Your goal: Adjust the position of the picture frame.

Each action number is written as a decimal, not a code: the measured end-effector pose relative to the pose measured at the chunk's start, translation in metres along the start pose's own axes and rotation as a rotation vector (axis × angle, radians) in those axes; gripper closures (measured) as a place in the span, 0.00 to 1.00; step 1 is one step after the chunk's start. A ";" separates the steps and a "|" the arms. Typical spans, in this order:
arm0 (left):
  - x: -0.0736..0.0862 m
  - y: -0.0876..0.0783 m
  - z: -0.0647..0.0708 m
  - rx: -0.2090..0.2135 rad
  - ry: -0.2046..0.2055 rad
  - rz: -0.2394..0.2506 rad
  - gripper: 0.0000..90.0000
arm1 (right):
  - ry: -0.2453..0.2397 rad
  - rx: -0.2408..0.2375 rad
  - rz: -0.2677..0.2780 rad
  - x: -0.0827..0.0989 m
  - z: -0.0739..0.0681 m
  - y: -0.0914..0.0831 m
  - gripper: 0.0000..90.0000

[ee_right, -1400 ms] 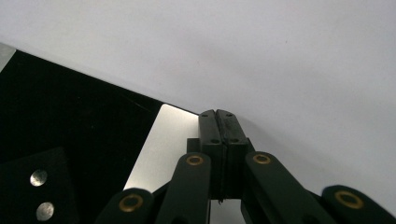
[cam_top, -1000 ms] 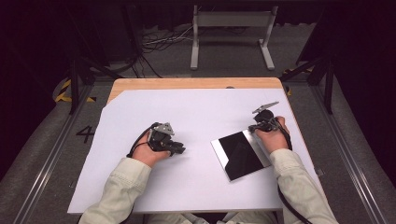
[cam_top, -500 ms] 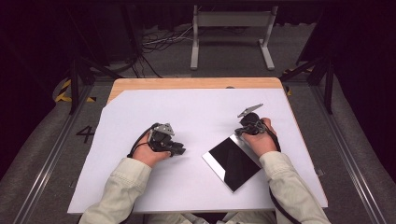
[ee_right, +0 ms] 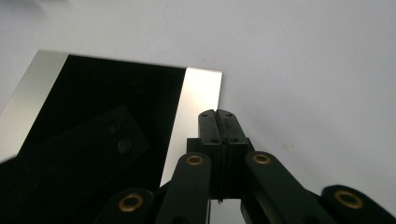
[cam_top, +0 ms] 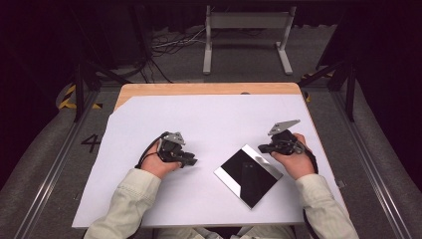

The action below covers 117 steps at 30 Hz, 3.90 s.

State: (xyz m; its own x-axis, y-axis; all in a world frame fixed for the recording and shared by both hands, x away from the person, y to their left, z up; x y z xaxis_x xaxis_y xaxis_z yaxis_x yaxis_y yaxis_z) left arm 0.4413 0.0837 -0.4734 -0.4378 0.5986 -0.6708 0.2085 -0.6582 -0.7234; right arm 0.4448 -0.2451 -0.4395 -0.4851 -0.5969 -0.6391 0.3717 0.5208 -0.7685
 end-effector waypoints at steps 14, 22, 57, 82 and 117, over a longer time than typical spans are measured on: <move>-0.003 -0.002 0.002 -0.004 0.010 0.010 0.77 | -0.118 -0.102 -0.147 0.049 -0.031 -0.030 1.00; -0.003 -0.003 0.002 -0.004 0.008 0.011 0.77 | -0.149 -0.146 -0.236 0.068 -0.042 -0.031 1.00; -0.001 -0.007 -0.002 -0.007 -0.006 0.017 0.77 | -0.096 -0.006 0.062 0.002 -0.034 0.022 1.00; 0.000 -0.008 -0.003 -0.017 -0.021 0.029 0.80 | -0.326 -0.134 -0.159 0.015 -0.091 0.027 1.00; 0.004 -0.024 -0.004 -0.036 0.006 0.023 0.76 | -0.127 -0.087 0.017 0.002 -0.067 -0.012 0.99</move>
State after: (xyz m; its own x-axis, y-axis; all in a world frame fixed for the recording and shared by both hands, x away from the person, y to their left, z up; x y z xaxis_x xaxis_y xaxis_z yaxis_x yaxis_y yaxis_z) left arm 0.4379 0.1029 -0.4592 -0.4275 0.5862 -0.6882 0.2495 -0.6552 -0.7131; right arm 0.3864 -0.2120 -0.4299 -0.3732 -0.6570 -0.6551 0.3063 0.5793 -0.7554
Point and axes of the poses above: each handheld gripper's, and its own axes: y roughly forward along the jaws, x roughly out of its underside, z roughly to its right, the point moved 5 cm from there along y, roughly forward along the jaws, and after that the axes turned 3 degrees about -x, right-handed, at the moved point
